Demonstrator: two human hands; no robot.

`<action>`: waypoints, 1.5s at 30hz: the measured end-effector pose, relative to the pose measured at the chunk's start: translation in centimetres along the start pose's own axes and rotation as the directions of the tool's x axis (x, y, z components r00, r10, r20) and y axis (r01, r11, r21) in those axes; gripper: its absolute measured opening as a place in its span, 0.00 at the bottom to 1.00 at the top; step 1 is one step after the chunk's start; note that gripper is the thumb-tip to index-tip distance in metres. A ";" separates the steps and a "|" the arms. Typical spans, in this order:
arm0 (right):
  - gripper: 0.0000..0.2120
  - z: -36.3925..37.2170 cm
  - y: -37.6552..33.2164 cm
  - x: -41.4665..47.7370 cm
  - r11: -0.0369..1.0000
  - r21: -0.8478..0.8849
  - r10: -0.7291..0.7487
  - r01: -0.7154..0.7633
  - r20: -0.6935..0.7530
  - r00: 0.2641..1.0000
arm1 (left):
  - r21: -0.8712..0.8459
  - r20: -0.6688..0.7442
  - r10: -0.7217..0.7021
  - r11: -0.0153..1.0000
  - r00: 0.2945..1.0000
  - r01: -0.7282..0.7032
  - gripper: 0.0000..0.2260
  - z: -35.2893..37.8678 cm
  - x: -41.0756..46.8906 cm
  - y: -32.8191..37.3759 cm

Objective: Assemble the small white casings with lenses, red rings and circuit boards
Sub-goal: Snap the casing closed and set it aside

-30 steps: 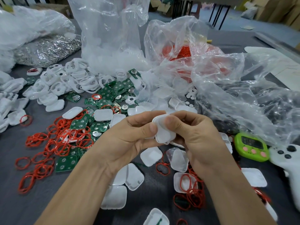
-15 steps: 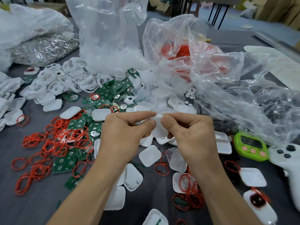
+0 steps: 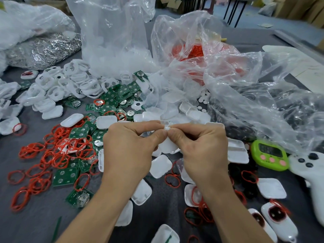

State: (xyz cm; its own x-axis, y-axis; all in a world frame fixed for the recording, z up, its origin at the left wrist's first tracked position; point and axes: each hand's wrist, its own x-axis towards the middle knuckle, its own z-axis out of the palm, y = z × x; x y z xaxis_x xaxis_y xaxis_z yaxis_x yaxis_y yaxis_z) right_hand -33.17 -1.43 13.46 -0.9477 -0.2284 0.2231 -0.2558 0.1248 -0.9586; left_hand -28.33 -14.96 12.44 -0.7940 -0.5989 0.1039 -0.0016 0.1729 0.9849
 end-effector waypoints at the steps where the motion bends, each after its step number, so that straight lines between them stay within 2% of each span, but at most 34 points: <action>1: 0.10 0.1 0.0 -0.1 1.000 -0.004 -0.001 0.001 -0.007 1.000 | 0.009 0.000 0.002 1.000 1.000 -0.002 0.09 0.0 0.0 0.1; 4: 0.13 0.6 -0.1 -0.5 1.000 0.010 -0.006 0.006 -0.024 1.000 | -0.010 -0.006 -0.012 1.000 1.000 0.012 0.07 0.0 -0.2 0.4; 7: 0.09 1.0 -0.1 -0.3 0.995 0.091 0.030 -0.029 -0.011 0.999 | -0.022 -0.022 -0.004 1.000 1.000 0.003 0.07 -0.4 0.0 0.6; 9: 0.06 1.1 -0.1 -0.1 0.984 0.139 0.106 -0.115 0.072 0.992 | -0.075 -0.036 0.002 0.997 0.999 -0.004 0.07 -0.6 0.1 0.8; 11: 0.09 1.2 -0.4 0.0 0.967 0.164 0.163 -0.194 0.189 0.968 | -0.108 -0.049 0.019 0.994 0.999 -0.024 0.09 -0.6 0.2 0.9; 13: 0.11 1.0 -0.6 0.2 0.945 0.222 0.185 -0.241 0.245 0.952 | -0.127 -0.057 0.026 0.991 0.998 -0.034 0.11 -0.4 0.0 0.9; 16: 0.08 0.5 -0.4 0.4 0.916 0.308 0.189 -0.255 0.231 0.955 | -0.102 -0.067 0.030 0.994 0.997 -0.036 0.12 0.0 -0.2 0.9; 20: 0.04 0.1 -0.2 0.4 0.924 0.310 0.168 -0.222 0.192 0.967 | -0.066 -0.069 0.032 0.997 0.997 -0.036 0.10 0.1 -0.5 1.1; 26: 0.08 -0.2 -0.2 0.5 0.917 0.341 0.153 -0.206 0.175 0.973 | -0.289 0.015 -0.161 0.944 0.987 0.158 0.06 0.6 -0.8 1.5; 32: 0.06 -0.3 -0.2 0.5 0.894 0.389 0.167 -0.222 0.170 0.971 | -0.457 0.074 -0.203 0.863 0.976 0.214 0.10 0.8 -1.0 2.0; 41: 0.06 0.6 -0.1 0.1 0.949 0.288 0.091 -0.128 0.141 0.986 | -0.410 0.006 -0.252 0.882 0.968 0.232 0.05 0.8 -0.7 1.9; 45: 0.10 0.9 0.6 0.0 0.972 0.194 0.105 -0.132 0.147 0.984 | -0.266 -0.079 -0.221 0.944 0.972 0.193 0.06 0.9 -0.6 1.6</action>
State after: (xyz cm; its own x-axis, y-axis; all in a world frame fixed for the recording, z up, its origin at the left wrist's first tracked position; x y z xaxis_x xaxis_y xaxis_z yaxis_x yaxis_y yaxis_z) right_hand -33.17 -2.19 12.77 -0.9307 -0.3537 0.0932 -0.0861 -0.0356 -0.9956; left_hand -28.40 -13.62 13.82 -0.7238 -0.6818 -0.1058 0.0068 -0.1604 0.9870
